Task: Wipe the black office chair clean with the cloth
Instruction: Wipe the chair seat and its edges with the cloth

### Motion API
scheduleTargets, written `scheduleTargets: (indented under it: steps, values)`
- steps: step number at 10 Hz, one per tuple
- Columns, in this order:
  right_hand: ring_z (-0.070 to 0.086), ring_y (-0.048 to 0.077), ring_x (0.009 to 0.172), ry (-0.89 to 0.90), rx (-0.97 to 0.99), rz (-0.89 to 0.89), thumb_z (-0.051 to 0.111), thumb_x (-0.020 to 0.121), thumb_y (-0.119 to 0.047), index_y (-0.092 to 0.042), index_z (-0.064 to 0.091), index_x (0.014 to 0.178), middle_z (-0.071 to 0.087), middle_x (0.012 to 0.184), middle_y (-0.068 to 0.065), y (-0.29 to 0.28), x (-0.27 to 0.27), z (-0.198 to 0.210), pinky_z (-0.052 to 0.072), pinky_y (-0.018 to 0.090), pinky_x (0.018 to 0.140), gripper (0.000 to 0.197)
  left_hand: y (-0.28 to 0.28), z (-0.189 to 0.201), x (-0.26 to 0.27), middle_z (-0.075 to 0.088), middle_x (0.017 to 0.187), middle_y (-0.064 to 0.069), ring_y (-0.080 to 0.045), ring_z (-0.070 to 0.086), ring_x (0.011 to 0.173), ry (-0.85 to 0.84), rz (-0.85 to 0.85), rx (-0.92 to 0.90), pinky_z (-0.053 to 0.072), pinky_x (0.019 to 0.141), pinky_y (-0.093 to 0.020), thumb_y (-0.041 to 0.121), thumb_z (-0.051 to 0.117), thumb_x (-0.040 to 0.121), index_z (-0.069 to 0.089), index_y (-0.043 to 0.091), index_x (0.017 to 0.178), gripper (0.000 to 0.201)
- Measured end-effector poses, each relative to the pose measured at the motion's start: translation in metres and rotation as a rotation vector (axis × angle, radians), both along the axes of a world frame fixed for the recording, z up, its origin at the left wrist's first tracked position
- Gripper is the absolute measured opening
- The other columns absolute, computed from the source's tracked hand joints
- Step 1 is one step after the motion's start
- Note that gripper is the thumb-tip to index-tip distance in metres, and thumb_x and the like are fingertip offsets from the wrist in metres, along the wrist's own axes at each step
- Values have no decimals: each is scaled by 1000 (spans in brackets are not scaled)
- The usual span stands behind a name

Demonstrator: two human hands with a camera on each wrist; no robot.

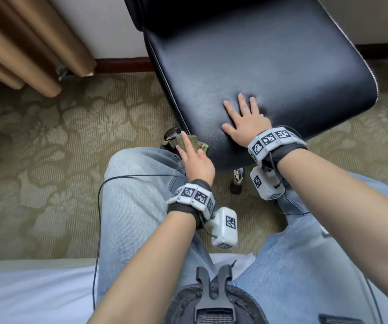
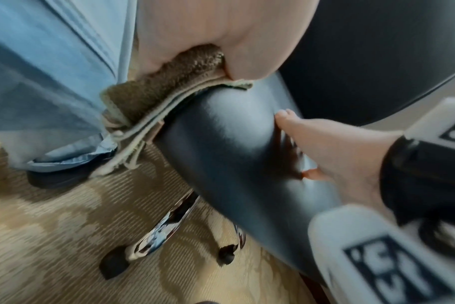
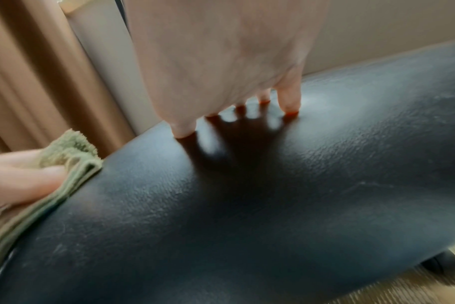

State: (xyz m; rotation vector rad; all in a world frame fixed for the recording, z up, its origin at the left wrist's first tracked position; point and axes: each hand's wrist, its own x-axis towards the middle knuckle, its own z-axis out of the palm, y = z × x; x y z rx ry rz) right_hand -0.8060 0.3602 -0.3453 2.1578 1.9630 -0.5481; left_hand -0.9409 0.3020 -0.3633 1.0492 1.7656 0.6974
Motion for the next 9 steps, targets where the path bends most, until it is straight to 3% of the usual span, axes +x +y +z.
scheduleTargets:
  steps: [2, 3, 4, 5, 7, 8, 9]
  values:
    - [-8, 26, 144, -4, -10, 5, 29, 96, -52, -38, 0, 147, -11, 157, -1, 0, 1, 1, 21, 49, 111, 61, 21, -3, -7, -3, 158, -11, -34, 24, 139, 74, -90, 48, 29, 108, -41, 11, 32, 99, 8, 34, 149, 60]
    - [-9, 26, 144, -3, -14, 9, 28, 96, -52, -38, -1, 147, -12, 157, -1, -1, 2, 1, 21, 49, 111, 61, -4, -8, 1, -4, 158, -10, -30, 21, 141, 36, -24, 48, 33, 105, -38, 9, 32, 99, 6, 36, 148, 62]
    - [-9, 26, 144, -4, -15, 9, 28, 96, -52, -38, -1, 147, -12, 157, -1, -1, 2, 2, 21, 49, 111, 61, -31, -13, 9, -1, 157, -11, -25, 11, 144, -40, 79, 76, 21, 107, -17, 5, 34, 99, 5, 29, 149, 62]
    - [-9, 25, 144, -5, -18, 13, 28, 96, -53, -38, -1, 147, -12, 157, -1, -1, 2, 3, 21, 49, 111, 61, -44, -23, 14, 3, 157, -10, -19, 8, 144, -107, 165, 90, 6, 84, 10, 2, 34, 98, 7, 21, 149, 61]
    - [-9, 25, 144, 4, -30, 13, 28, 95, -53, -39, -1, 147, -12, 157, -2, 0, 3, 4, 20, 49, 111, 61, -30, -24, 22, 6, 157, -11, -19, 9, 144, -107, 259, 131, 5, 89, 8, -1, 34, 97, 10, 21, 149, 61]
    - [-9, 24, 144, 9, -31, 13, 29, 95, -53, -39, -1, 147, -12, 157, -3, 0, 4, 4, 20, 48, 111, 61, -13, -22, 21, 10, 157, -9, -18, 10, 144, -126, 331, 113, 6, 100, 0, -1, 33, 97, 14, 21, 149, 60]
    - [-9, 23, 144, 9, -28, 13, 30, 95, -54, -41, -1, 146, -11, 157, -4, 0, 5, 5, 22, 49, 110, 61, -7, -22, 18, 15, 156, -8, -18, 17, 143, -203, 426, 67, 13, 113, -22, 5, 33, 97, 14, 21, 150, 58]
